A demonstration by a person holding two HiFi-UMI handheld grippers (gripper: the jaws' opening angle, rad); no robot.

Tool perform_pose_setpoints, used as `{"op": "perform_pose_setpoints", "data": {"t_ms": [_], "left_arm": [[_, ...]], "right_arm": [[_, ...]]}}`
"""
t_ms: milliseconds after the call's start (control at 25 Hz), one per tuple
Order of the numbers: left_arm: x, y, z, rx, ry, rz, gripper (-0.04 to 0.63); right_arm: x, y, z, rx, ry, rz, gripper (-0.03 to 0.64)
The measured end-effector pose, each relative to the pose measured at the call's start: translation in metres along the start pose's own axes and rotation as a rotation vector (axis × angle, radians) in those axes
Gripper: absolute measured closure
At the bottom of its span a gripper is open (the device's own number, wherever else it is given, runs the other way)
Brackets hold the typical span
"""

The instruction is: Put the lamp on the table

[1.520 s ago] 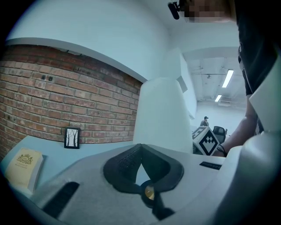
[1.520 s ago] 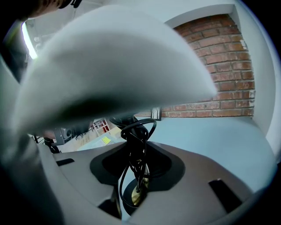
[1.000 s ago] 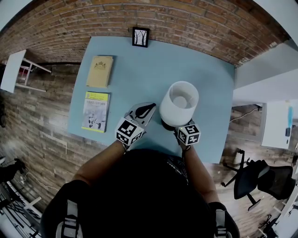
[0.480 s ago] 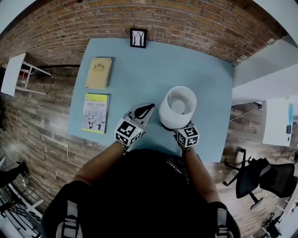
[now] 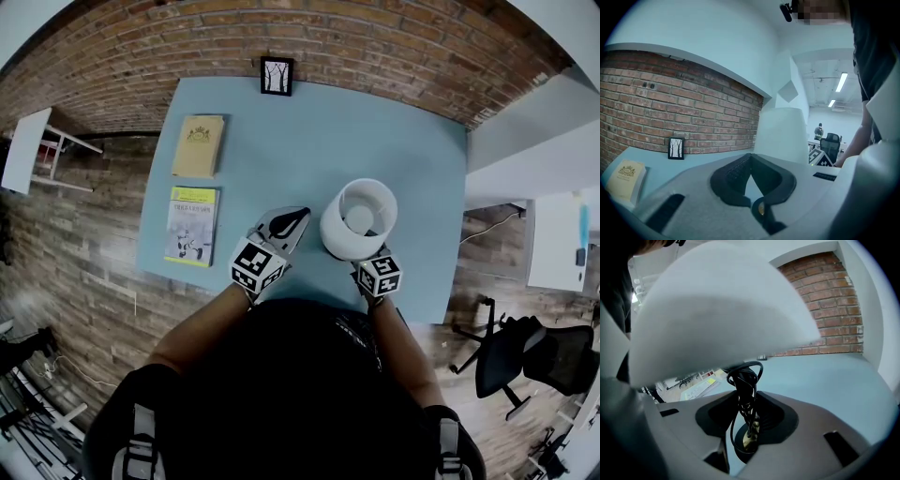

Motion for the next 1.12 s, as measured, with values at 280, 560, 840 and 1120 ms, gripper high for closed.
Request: {"op": "perform_pose_setpoints", "data": {"t_ms": [280, 560, 840, 1120], "left_arm": [[-0.003, -0.003, 0.006, 0.004, -0.002, 0.002, 0.586], [-0.005, -0.003, 0.017, 0.011, -0.007, 0.009, 0.586], [-0.008, -0.004, 0.027, 0.020, -0.010, 0.010, 0.586], [-0.011, -0.005, 0.038, 0.026, -0.011, 0.013, 0.586]], "right_arm": [[-0.012, -0.010, -0.005, 0.002, -0.014, -0.011, 0.494], [-0.025, -0.022, -0.009, -0.009, -0.030, -0.057, 0.494], [-0.033, -0.028, -0.009, 0.006, -0.040, -0.055, 0.494], [-0.042, -0.036, -0.009, 0.006, -0.055, -0.061, 0.495]]}}
Point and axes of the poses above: the fingertips, and each gripper's own axes: x forward along the fingers, z to its right, y out of its top, the point moved 10 cm from there along -x, backward along the fingers, and after that the axes turned 8 degrees about -x, right-handed, at the moved point
